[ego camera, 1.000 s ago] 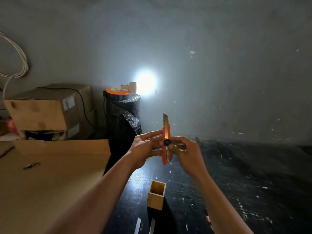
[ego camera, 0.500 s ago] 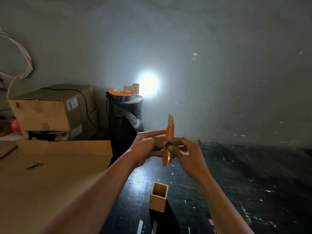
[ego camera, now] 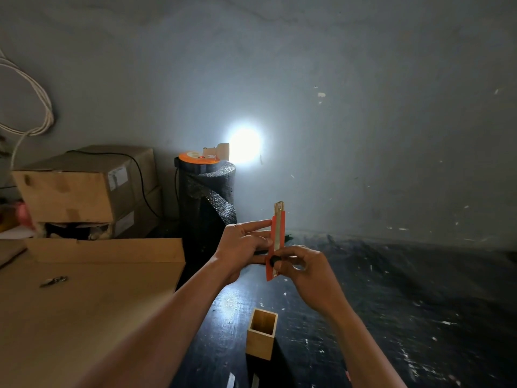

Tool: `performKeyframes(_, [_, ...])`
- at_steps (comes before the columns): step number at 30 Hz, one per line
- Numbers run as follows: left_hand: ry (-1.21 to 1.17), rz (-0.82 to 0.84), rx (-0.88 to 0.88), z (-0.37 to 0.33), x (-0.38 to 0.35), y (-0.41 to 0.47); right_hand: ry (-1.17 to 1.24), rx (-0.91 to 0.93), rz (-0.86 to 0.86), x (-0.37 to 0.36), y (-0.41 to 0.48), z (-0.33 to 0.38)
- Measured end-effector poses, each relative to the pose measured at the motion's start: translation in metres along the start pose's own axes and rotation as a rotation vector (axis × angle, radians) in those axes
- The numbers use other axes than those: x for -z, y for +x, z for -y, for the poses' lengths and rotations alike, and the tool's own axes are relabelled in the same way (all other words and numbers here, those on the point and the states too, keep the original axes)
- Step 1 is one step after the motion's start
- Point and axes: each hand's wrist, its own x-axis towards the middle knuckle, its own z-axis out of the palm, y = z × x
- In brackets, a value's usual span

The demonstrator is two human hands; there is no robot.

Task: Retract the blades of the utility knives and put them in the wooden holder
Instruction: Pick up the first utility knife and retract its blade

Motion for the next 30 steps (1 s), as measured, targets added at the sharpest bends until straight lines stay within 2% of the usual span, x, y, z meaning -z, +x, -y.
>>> performKeyframes(7, [0.007, -0.036, -0.014, -0.0023, -0.0042, 0.004, 0.044, -0.015, -0.118, -0.0067, -0.0013, 0.0003])
performKeyframes(12, [-0.006, -0.034, -0.034, -0.0056, -0.0047, 0.0008, 0.001, 0.013, -0.074, -0.0058, 0.0014, -0.0002])
performKeyframes(30, [0.003, -0.057, -0.089, -0.0072, -0.0063, 0.0018, 0.008, 0.005, -0.079, -0.0071, 0.0014, 0.0016])
